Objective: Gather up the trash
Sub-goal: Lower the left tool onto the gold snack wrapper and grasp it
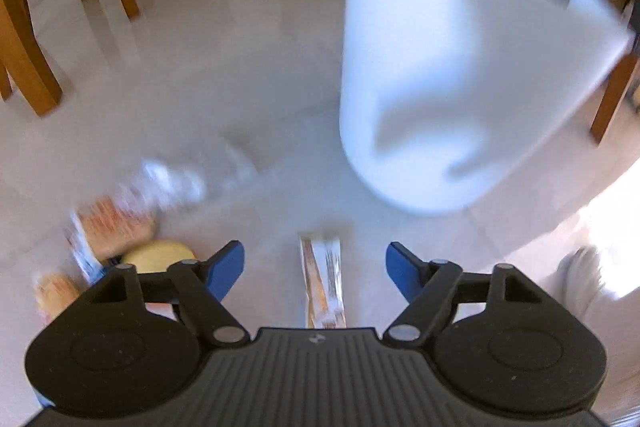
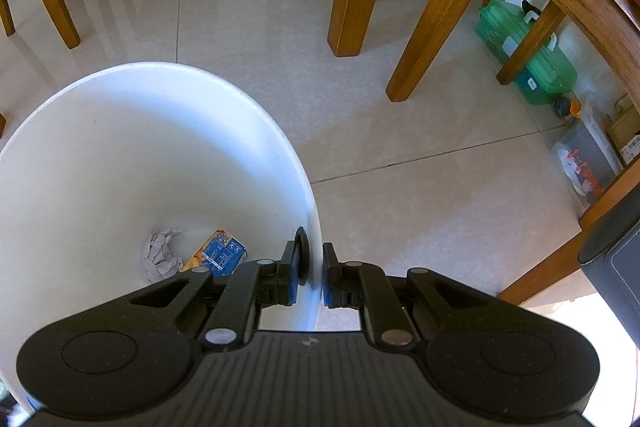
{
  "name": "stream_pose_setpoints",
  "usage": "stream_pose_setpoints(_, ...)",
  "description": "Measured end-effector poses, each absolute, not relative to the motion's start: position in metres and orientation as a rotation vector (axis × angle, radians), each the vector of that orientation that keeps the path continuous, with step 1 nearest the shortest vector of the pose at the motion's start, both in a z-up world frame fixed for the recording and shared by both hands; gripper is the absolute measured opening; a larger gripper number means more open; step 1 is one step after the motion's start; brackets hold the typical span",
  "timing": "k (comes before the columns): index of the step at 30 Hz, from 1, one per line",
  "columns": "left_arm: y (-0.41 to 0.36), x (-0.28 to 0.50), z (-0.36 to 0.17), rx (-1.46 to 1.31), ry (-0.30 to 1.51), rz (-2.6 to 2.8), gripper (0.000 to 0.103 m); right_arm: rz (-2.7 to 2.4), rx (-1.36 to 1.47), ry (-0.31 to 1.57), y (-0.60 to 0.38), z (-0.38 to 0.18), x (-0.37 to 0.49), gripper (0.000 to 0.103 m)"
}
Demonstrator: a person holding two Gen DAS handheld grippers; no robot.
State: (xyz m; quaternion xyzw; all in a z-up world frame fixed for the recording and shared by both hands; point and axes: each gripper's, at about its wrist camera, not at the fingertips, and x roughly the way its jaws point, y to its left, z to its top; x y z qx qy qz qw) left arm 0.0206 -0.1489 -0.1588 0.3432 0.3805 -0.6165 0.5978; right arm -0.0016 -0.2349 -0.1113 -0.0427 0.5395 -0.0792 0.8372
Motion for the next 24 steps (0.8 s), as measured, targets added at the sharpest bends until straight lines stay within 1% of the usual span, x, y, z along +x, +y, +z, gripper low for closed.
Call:
stream_pose_setpoints(1, -0.145, 0.02, -0.171, 0.808, 0.896, -1.42, 0.071, -0.168, -0.09, 1.142, -0.235, -0.111, -0.002, 0.013)
stream_pose_setpoints(6, -0.143, 0.009, -0.217, 0.869, 0.901, -1.379, 0.066, -0.168, -0.09, 1.141, -0.235, -0.111, -0.002, 0.013)
stream_pose_setpoints(7, -0.144, 0.008, -0.224, 0.886, 0.899, -1.368, 0.062, -0.168, -0.089, 1.141, -0.236, -0.111, -0.002, 0.013)
stream_pose_setpoints(10, -0.141, 0.004, -0.243, 0.926, 0.863, -1.353, 0.057, -0.166, -0.088, 1.141, -0.237, -0.111, -0.002, 0.013)
stream_pose_setpoints(20, -0.147, 0.004, -0.261, 0.902, 0.91, -1.302, 0.056, -0.164, -0.078, 1.146, -0.238, -0.112, -0.001, 0.013)
stream_pose_setpoints(23, -0.148, 0.005, -0.262, 0.889, 0.914, -1.309, 0.051, -0.164, -0.075, 1.146, -0.238, -0.112, -0.002, 0.013)
stream_pose_setpoints(24, -0.149, 0.005, -0.262, 0.888, 0.917, -1.314, 0.045, -0.164, -0.074, 1.147, -0.238, -0.112, -0.002, 0.013)
